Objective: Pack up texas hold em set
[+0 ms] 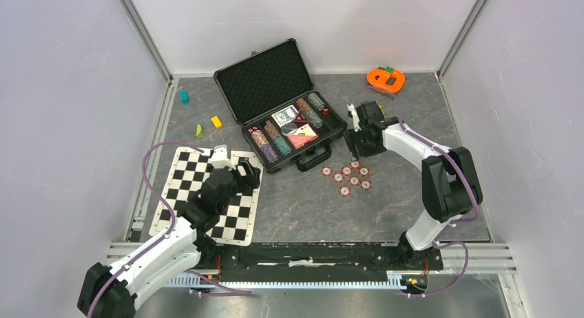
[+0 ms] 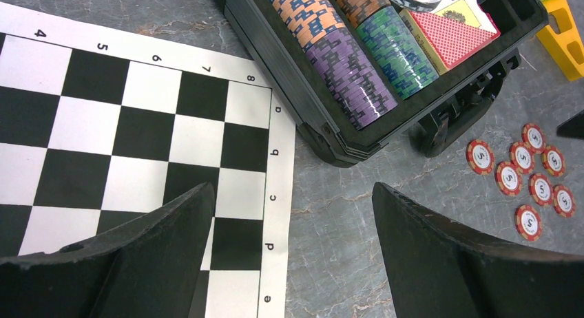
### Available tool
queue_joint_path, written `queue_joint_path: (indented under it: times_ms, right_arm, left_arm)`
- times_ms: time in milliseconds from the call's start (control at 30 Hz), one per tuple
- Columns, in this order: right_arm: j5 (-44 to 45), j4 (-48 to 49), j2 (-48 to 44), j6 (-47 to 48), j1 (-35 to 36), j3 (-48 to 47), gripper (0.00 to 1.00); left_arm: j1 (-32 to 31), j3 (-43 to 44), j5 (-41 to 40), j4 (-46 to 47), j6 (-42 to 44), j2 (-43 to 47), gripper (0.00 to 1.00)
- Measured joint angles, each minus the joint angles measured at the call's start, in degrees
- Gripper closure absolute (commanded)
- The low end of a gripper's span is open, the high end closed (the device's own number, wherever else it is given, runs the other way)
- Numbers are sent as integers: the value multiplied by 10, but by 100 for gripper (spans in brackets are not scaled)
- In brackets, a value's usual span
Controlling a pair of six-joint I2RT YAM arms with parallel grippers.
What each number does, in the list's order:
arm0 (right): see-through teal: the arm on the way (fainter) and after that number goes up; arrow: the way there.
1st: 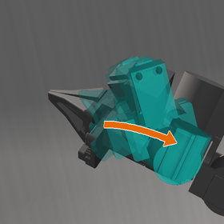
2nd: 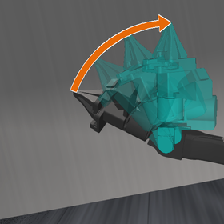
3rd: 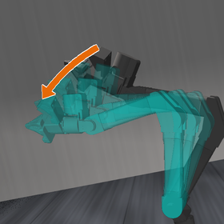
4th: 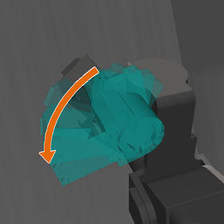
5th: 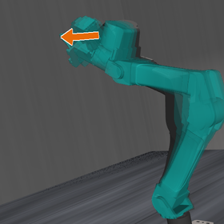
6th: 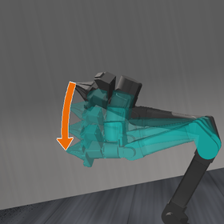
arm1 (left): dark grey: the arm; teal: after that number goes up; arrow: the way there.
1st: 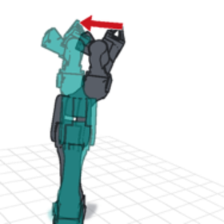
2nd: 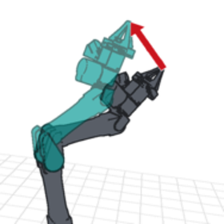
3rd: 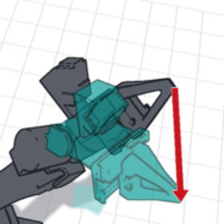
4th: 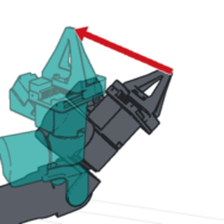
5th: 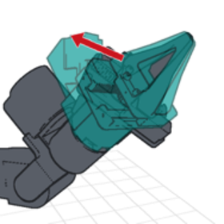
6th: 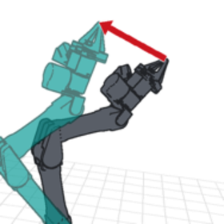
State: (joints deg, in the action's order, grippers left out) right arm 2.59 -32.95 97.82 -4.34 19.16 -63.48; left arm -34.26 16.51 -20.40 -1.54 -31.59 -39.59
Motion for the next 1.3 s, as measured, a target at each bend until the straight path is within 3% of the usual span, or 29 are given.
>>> queue_joint_path:
  times_ms: [67, 267, 567, 833, 1300]
  right_arm:
    - [14, 3, -19, -1, -10, 0, 2]
    - [96, 32, -86, -19, -84, -1, 2]
    - [85, 17, 3, -95, -225, -91, 18]
    - [80, 0, 70, -139, -232, -117, 27]
    - [80, 0, 142, -165, -242, -143, 34]
  left_arm:
    - [0, 0, 0, 0, 0, 0, 8]
    - [0, 0, 0, -2, 0, 2, 6]
    - [0, 0, 0, -2, 0, 9, 6]
    - [0, 0, 0, -2, 0, 9, 6]
    - [0, 0, 0, -2, 0, 7, 6]
